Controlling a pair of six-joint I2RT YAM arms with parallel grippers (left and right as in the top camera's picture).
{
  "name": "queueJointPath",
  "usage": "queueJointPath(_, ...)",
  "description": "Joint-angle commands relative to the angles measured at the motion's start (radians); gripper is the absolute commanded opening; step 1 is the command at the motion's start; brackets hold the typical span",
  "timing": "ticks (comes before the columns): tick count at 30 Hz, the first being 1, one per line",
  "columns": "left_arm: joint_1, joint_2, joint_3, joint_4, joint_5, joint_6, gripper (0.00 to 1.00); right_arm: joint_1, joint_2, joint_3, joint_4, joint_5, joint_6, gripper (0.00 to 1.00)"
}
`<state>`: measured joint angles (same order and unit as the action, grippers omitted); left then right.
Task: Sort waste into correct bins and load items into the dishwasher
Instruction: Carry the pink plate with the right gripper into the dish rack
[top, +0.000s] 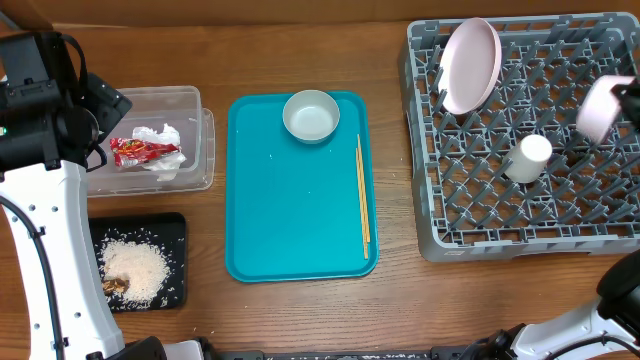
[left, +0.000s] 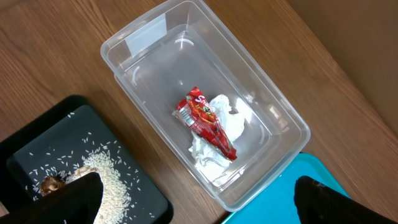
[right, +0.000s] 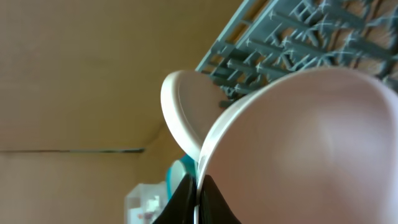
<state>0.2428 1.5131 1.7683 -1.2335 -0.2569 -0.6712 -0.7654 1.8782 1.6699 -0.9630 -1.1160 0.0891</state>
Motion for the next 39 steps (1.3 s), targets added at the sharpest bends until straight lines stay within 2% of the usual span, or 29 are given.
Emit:
queueJointPath(1,-0.001,0.003,0.008,0.003,0.004,0.009,1.00,-0.006,-0.017,-0.077,0.053,-0.128,-0.011,0.04)
queueJointPath(10,-0.001,0.003,0.008,0.003,0.004,0.009,1.00,-0.016,-0.017,-0.177,0.090,-0.062,-0.005,0.04)
queueJointPath(16,-0.001,0.003,0.008,0.003,0.004,0.009,1.00,-0.026,-0.016,-0.179,0.082,0.090,0.121,0.04)
queueJointPath(30,-0.001,0.003,0.008,0.003,0.004,0.009,1.00,-0.110,-0.016,-0.179,0.037,0.150,0.125,0.05)
queueJointPath(35,-0.001,0.003,0.008,0.003,0.004,0.009,1.00,-0.140,-0.016,-0.179,0.008,0.151,0.125,0.21)
queueJointPath(39,-0.001,0.003,0.008,0.003,0.004,0.009,1.00,-0.166,-0.018,-0.174,-0.026,0.154,0.145,0.24)
